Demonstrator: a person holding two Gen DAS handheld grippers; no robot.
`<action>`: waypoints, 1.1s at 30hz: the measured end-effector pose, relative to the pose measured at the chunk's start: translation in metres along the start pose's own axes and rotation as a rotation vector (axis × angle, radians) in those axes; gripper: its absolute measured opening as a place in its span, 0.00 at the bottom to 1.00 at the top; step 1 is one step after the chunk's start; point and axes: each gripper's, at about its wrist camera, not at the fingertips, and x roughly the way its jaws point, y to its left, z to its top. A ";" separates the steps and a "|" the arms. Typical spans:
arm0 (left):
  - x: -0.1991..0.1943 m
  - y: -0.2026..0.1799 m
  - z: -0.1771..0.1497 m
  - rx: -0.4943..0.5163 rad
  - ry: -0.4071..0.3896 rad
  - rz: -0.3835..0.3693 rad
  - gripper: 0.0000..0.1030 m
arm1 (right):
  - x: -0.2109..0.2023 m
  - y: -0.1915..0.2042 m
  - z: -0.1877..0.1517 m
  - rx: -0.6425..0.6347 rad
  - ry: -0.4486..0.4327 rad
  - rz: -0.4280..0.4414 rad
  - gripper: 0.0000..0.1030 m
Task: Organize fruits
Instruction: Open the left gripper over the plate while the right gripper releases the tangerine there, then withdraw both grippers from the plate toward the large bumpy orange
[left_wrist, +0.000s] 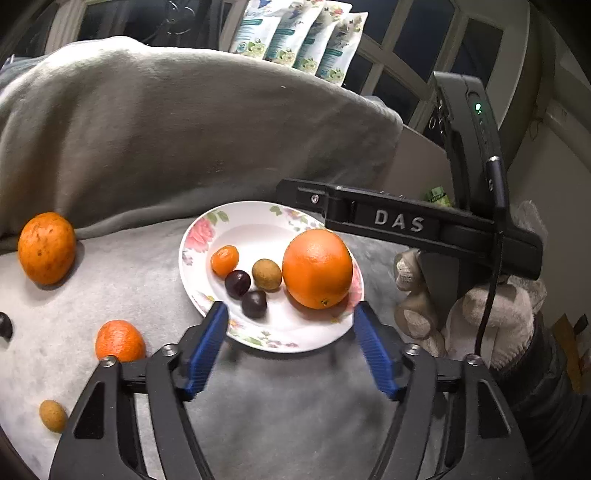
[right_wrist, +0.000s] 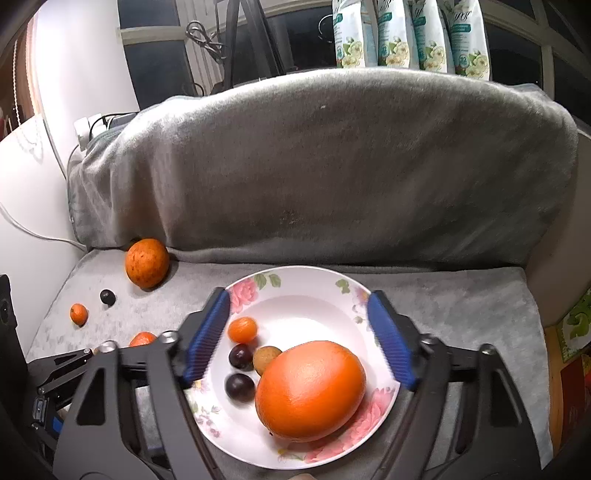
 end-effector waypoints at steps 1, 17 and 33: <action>0.001 0.000 0.000 0.000 0.000 0.016 0.78 | -0.001 0.000 0.000 0.001 -0.002 0.000 0.87; -0.008 0.002 -0.001 -0.009 -0.007 0.068 0.78 | -0.009 0.004 0.001 0.010 -0.007 -0.007 0.87; -0.044 0.014 -0.004 -0.020 -0.064 0.120 0.78 | -0.031 0.027 0.004 -0.005 -0.030 0.005 0.87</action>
